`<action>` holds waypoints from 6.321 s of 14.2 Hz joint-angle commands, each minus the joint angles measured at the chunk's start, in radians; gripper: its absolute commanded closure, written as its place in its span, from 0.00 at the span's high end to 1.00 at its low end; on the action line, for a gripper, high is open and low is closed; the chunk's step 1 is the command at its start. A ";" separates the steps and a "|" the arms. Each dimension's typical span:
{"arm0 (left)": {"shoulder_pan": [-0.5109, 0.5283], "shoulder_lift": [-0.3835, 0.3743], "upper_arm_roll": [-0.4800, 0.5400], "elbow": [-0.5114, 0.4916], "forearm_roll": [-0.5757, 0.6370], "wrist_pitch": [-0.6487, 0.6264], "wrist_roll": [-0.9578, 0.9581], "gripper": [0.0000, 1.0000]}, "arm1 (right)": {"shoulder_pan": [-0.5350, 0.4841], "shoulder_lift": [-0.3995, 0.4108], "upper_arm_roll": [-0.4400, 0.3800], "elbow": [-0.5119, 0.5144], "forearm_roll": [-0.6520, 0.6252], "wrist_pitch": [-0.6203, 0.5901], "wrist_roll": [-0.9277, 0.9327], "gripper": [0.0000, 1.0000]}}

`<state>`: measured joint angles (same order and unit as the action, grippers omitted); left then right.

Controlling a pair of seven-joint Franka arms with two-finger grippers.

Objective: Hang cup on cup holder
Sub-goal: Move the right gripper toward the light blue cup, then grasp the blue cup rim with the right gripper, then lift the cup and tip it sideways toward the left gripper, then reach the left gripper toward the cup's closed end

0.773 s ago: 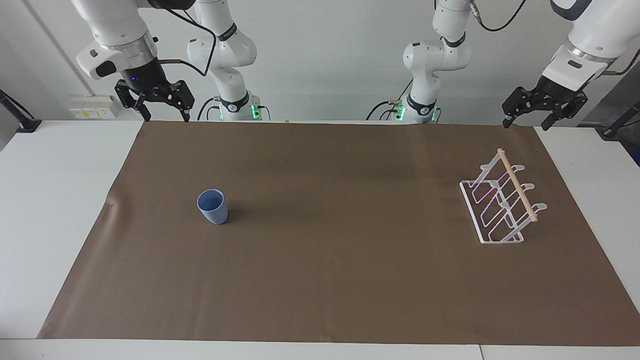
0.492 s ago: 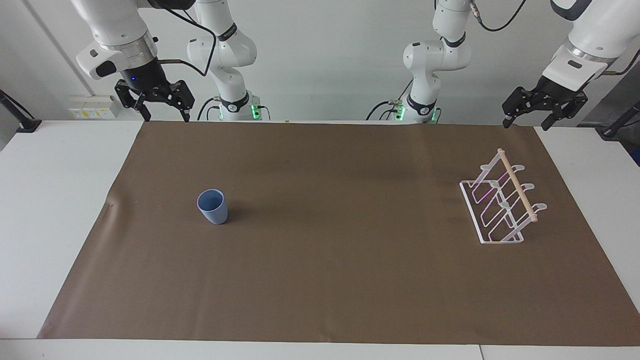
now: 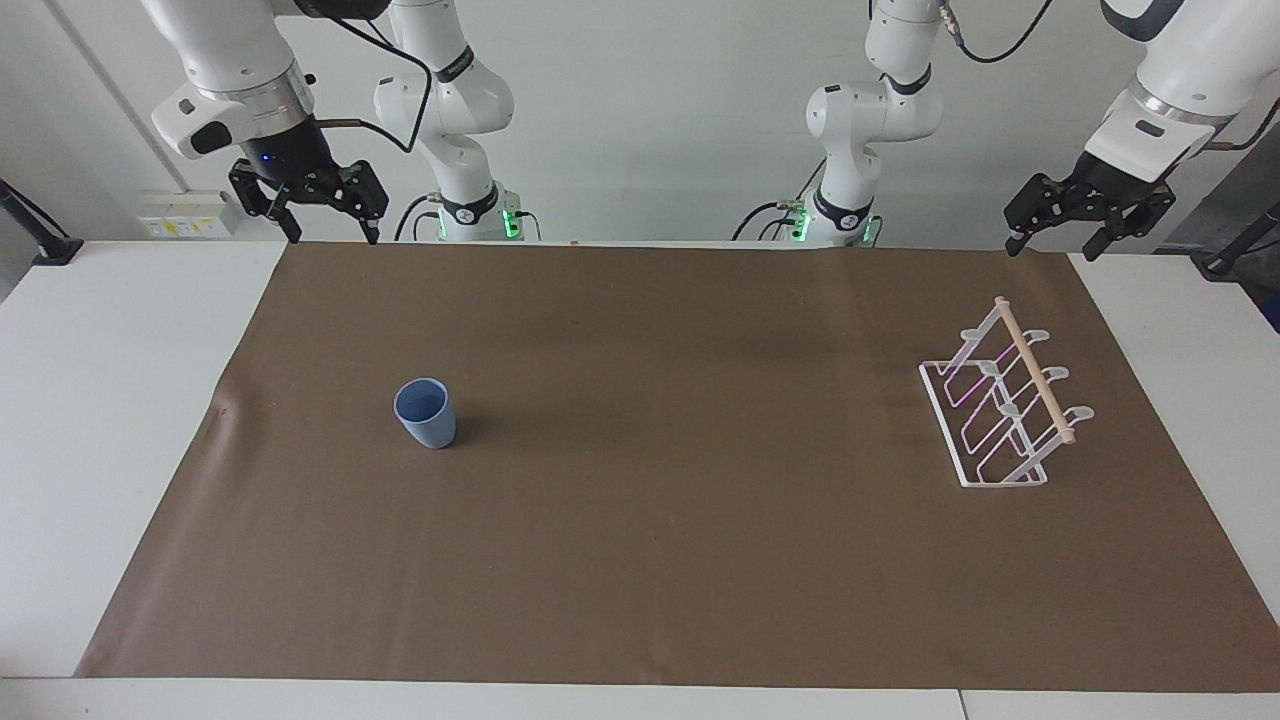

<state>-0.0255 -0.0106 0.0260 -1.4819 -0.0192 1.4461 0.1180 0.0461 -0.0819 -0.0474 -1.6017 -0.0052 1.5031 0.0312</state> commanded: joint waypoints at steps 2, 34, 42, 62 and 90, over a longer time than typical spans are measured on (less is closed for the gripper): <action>-0.004 -0.025 0.003 -0.028 0.021 0.005 -0.001 1.00 | -0.006 -0.035 0.004 -0.047 0.002 0.012 0.009 1.00; -0.007 -0.025 0.002 -0.028 0.021 0.003 -0.003 1.00 | -0.028 0.202 0.007 -0.504 0.004 0.812 -0.168 0.96; -0.008 -0.025 0.002 -0.028 0.021 0.003 -0.003 1.00 | -0.029 0.202 0.009 -0.497 0.005 0.795 -0.182 0.00; 0.006 -0.025 0.014 -0.028 0.022 0.007 0.011 1.00 | -0.028 0.165 0.021 -0.047 0.617 0.253 -0.264 0.00; -0.183 -0.025 -0.047 -0.049 -0.165 0.197 -0.138 1.00 | 0.221 0.071 0.054 -0.431 1.821 0.422 -0.290 0.00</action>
<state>-0.1923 -0.0117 -0.0210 -1.5000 -0.1682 1.6120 -0.0441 0.2463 -0.0120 0.0045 -2.0187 1.7751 1.9003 -0.2144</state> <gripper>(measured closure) 0.000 0.952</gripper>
